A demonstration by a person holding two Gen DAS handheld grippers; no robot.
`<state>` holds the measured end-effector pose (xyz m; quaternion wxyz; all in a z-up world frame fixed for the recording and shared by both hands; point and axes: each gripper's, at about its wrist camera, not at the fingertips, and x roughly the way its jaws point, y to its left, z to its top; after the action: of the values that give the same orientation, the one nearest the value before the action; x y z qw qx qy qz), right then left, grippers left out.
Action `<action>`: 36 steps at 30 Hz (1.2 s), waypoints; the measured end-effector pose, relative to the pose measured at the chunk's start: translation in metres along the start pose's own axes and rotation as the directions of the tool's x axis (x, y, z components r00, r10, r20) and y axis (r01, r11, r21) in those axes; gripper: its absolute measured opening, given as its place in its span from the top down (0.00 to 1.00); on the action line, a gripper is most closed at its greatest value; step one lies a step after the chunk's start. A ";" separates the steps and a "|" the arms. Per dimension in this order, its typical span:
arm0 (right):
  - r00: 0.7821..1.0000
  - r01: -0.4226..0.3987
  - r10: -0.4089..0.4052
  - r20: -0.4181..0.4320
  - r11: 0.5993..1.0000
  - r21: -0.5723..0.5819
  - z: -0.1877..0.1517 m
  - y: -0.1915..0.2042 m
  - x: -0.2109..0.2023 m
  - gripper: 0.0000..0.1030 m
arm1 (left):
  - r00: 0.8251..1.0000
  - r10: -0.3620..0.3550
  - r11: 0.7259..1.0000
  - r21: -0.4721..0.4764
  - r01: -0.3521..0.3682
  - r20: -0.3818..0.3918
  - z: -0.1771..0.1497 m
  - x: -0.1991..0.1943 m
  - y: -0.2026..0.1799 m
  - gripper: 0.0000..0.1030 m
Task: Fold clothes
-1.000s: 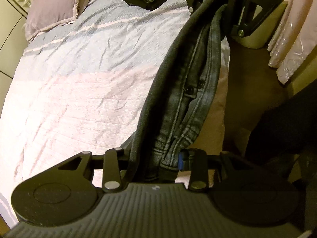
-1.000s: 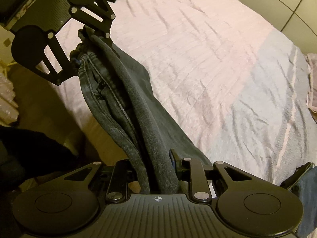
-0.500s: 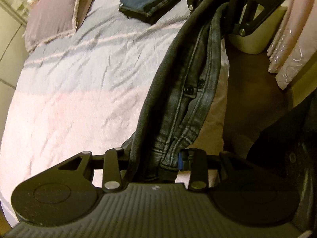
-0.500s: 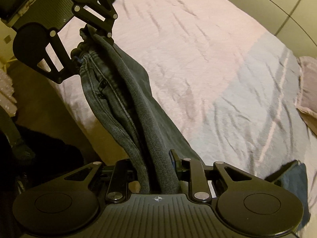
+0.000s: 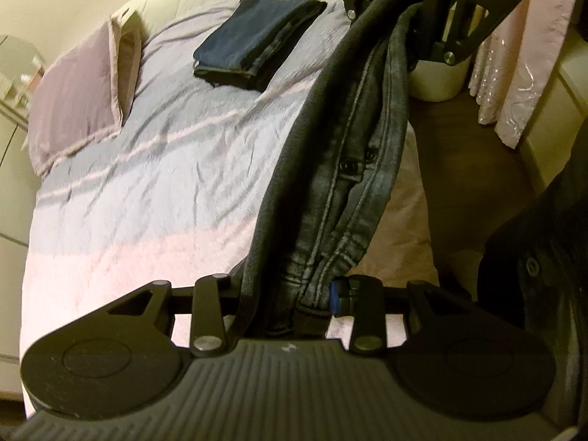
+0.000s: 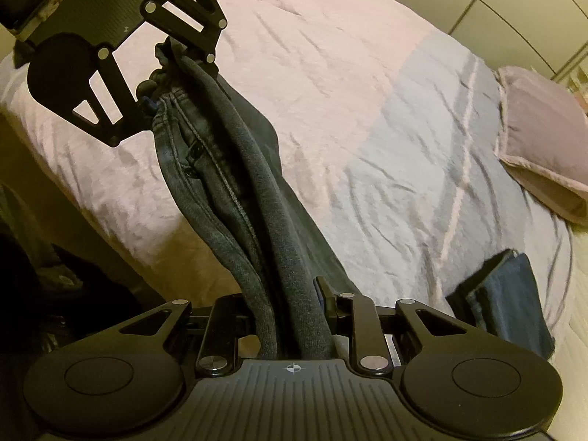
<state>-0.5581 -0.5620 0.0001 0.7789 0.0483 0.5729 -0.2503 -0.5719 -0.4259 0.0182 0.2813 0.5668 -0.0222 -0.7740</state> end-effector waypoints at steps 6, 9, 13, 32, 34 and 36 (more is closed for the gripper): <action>0.999 0.039 -0.038 -0.015 0.998 0.039 0.005 -0.005 -0.004 0.78 | 0.999 -0.003 0.999 0.049 0.001 0.042 0.004 0.002 0.011 0.67; 0.998 0.061 -0.060 -0.024 0.996 0.062 0.005 -0.008 -0.006 0.78 | 0.998 -0.006 0.997 0.073 0.001 0.061 0.008 0.006 0.015 0.67; 0.996 0.079 -0.076 -0.039 0.992 0.094 0.001 -0.013 -0.009 0.78 | 0.997 -0.025 0.994 0.112 0.017 0.078 0.017 0.010 0.017 0.67; 1.000 0.015 -0.016 0.025 0.999 0.045 -0.101 -0.126 -0.018 0.79 | 1.000 -0.007 1.000 0.022 0.007 -0.008 0.156 0.059 -0.002 0.68; 0.999 0.004 -0.004 0.033 1.000 0.016 -0.112 -0.145 -0.021 0.79 | 1.000 0.009 1.000 -0.002 -0.009 -0.021 0.175 0.063 -0.003 0.68; 0.999 -0.001 0.002 0.043 1.000 -0.013 -0.123 -0.161 -0.024 0.79 | 0.999 0.021 1.000 -0.021 -0.022 -0.030 0.192 0.067 -0.004 0.68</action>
<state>-0.7419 -0.6492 0.0141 0.7916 0.0385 0.5575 -0.2470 -0.7579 -0.5075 0.0274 0.2962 0.5750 -0.0157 -0.7625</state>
